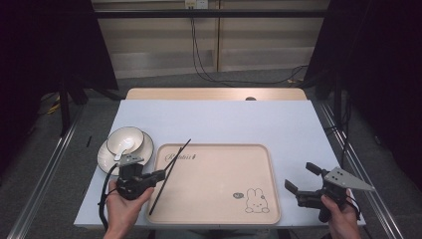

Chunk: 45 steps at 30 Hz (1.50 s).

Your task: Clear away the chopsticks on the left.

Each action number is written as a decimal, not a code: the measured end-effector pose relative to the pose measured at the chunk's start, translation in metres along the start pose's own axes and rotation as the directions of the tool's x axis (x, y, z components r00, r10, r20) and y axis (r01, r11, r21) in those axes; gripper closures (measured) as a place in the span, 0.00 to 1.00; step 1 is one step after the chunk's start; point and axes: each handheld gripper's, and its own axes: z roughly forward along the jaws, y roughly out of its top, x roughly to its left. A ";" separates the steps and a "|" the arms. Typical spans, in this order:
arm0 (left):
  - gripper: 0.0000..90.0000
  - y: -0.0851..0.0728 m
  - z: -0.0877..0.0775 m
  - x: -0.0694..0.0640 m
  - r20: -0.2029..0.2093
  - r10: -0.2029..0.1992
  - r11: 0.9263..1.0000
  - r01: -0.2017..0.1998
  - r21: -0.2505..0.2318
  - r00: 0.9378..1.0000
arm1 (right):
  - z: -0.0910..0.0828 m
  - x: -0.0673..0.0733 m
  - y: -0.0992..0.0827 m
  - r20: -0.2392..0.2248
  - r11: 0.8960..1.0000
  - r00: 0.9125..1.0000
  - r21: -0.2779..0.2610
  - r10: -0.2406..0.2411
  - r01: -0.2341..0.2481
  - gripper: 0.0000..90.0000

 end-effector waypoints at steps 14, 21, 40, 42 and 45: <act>0.95 -0.011 0.028 -0.006 -0.048 -0.018 0.997 0.021 0.074 0.999 | 0.000 0.000 0.000 -0.004 1.000 1.000 0.006 0.002 -0.002 0.02; 0.95 -0.014 0.039 -0.001 -0.098 -0.011 0.993 0.022 0.113 0.995 | 0.000 0.000 0.000 -0.005 1.000 1.000 0.007 -0.001 0.001 0.02; 0.95 -0.021 0.048 -0.002 -0.114 -0.023 0.990 0.039 0.136 0.993 | 0.001 0.000 0.000 -0.008 1.000 1.000 0.007 -0.003 0.003 0.02; 0.95 -0.021 0.048 -0.003 -0.117 -0.020 0.990 0.036 0.137 0.993 | 0.001 0.001 0.000 -0.009 1.000 1.000 0.007 -0.006 0.006 0.02; 0.91 -0.022 0.048 -0.002 -0.103 -0.027 0.990 0.041 0.136 0.994 | 0.001 0.001 0.000 -0.009 1.000 1.000 0.008 -0.001 0.001 0.02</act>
